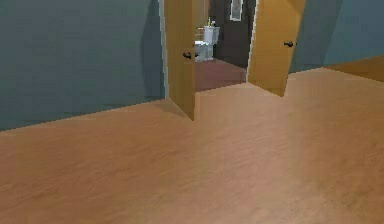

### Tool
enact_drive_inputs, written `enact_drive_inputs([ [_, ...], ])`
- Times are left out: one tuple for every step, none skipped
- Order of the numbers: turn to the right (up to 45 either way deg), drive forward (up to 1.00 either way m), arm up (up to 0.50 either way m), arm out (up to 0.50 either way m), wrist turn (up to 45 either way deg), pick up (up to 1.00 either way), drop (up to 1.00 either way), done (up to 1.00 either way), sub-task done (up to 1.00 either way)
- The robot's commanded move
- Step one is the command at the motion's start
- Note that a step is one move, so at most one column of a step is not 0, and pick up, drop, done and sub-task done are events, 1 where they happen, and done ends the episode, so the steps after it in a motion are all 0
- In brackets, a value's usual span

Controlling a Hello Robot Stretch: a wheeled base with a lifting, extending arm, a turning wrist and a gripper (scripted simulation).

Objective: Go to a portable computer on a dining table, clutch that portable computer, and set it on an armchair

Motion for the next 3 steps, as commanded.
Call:
enact_drive_inputs([
  [0.0,0.0,0.0,0.0,24.0,0.0,0.0,0.0,0.0],
  [0.0,0.0,0.0,0.0,0.0,0.0,1.0,0.0,0.0],
  [0.0,0.0,0.0,-0.1,0.0,0.0,0.0,0.0,0.0],
])
